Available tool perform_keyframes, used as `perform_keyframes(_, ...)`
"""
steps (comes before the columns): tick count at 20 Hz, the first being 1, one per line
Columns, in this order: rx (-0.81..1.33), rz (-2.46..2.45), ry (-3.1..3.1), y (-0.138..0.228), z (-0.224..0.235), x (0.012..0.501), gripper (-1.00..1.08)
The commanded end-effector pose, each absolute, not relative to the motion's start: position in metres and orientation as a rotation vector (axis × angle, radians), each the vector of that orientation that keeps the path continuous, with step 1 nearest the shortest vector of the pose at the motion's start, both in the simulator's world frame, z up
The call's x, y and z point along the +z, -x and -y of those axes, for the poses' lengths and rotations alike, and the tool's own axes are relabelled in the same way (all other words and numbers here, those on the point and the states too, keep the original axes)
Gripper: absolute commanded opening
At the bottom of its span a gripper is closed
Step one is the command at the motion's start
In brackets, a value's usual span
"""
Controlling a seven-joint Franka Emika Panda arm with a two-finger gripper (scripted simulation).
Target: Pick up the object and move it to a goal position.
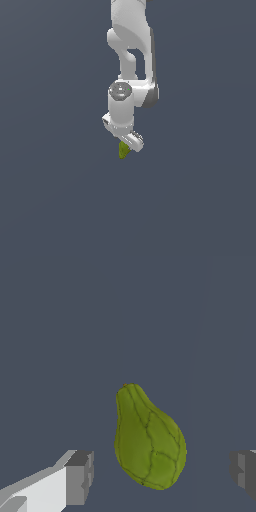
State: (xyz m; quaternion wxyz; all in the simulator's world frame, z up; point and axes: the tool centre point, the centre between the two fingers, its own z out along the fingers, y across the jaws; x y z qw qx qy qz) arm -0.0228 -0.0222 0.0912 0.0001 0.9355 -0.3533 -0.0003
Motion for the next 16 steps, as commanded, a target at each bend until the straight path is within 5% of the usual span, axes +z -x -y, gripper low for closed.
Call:
perform_keyframes(1, -0.001, 1.11, -2.939, 0.023, 0.022, 0.091, 1.0)
perform_keyframes(16, 0.0, 1.117, -2.936, 0.024, 0.022, 0.043, 1.0)
